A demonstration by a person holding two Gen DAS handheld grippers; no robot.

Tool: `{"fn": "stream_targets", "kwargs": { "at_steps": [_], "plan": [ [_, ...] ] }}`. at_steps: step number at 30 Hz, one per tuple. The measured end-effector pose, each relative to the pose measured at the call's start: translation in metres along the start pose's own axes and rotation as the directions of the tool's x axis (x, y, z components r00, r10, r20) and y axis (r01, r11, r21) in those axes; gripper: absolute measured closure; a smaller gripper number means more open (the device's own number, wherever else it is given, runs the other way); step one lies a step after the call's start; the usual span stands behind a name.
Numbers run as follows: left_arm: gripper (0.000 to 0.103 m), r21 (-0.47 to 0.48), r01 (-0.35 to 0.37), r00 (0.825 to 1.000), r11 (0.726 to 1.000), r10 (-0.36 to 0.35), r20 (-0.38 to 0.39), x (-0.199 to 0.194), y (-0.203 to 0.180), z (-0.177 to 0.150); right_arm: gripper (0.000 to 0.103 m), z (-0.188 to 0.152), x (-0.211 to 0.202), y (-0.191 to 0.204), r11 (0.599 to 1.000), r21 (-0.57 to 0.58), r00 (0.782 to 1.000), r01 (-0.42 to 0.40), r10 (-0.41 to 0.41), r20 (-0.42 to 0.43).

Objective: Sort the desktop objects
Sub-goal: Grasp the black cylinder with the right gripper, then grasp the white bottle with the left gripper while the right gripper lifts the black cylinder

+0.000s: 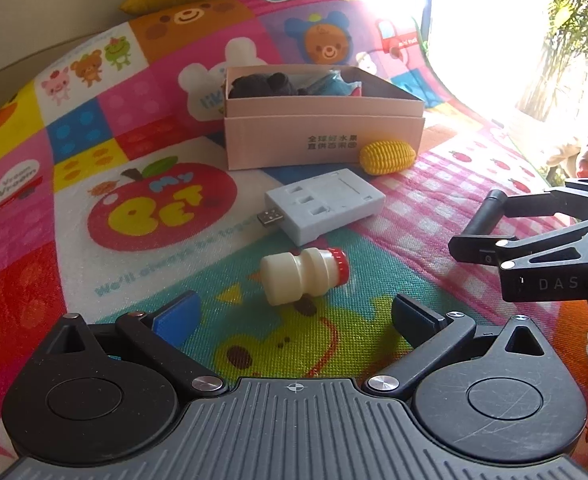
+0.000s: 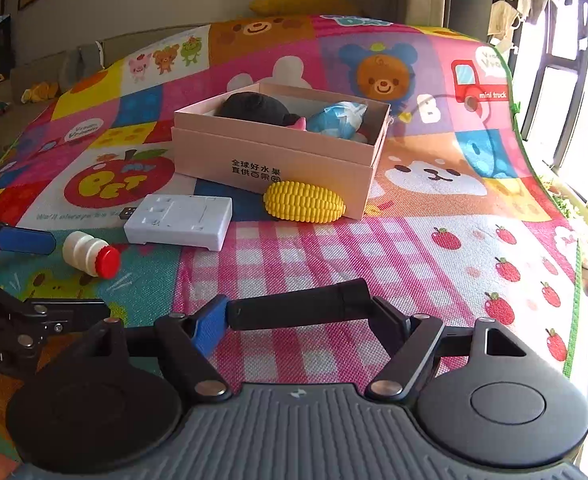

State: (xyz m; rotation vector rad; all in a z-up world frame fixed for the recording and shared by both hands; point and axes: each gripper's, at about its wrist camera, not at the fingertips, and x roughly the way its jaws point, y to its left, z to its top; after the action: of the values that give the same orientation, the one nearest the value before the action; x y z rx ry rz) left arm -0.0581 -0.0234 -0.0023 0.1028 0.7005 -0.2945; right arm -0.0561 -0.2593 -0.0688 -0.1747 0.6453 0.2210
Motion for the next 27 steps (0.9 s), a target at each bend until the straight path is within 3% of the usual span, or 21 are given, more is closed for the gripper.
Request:
{"fn": "stream_targets", "kwargs": {
  "at_steps": [3,8,11,12,15,20,27],
  "plan": [
    [0.0,-0.001,-0.023,1.0,1.0,0.023,-0.011,0.001,-0.003,0.001,0.027,-0.003,-0.001,0.001,1.0,0.014,1.0,0.003,-0.002,-0.023],
    [0.0,-0.048,-0.034,0.999,0.998,0.034,-0.002,-0.002,-0.005,0.002,0.011,-0.002,0.005,-0.008,0.997,0.077,0.999,0.01,-0.006,-0.048],
    [0.0,-0.06,-0.03,0.999,0.998,0.032,0.036,-0.005,-0.009,0.006,0.01,-0.004,0.006,-0.013,0.993,0.121,0.999,0.013,-0.007,-0.054],
    [0.003,-0.051,-0.044,0.998,0.998,0.046,0.043,-0.005,-0.012,0.007,0.009,-0.004,0.006,-0.014,0.992,0.128,0.999,0.013,-0.007,-0.049],
    [0.037,-0.035,-0.058,0.998,0.998,0.059,0.024,0.0,-0.016,0.01,0.006,-0.005,0.002,-0.015,0.99,0.137,1.0,0.014,-0.01,-0.027],
    [0.038,-0.034,-0.061,0.998,0.998,0.062,0.029,0.003,-0.016,0.012,0.004,-0.005,-0.001,-0.014,0.992,0.13,1.0,0.001,0.0,-0.009],
    [0.049,-0.033,-0.06,0.998,0.998,0.061,0.031,0.003,-0.012,0.012,0.003,-0.004,-0.002,-0.006,0.997,0.072,0.999,-0.037,0.038,-0.014]
  ]
}}
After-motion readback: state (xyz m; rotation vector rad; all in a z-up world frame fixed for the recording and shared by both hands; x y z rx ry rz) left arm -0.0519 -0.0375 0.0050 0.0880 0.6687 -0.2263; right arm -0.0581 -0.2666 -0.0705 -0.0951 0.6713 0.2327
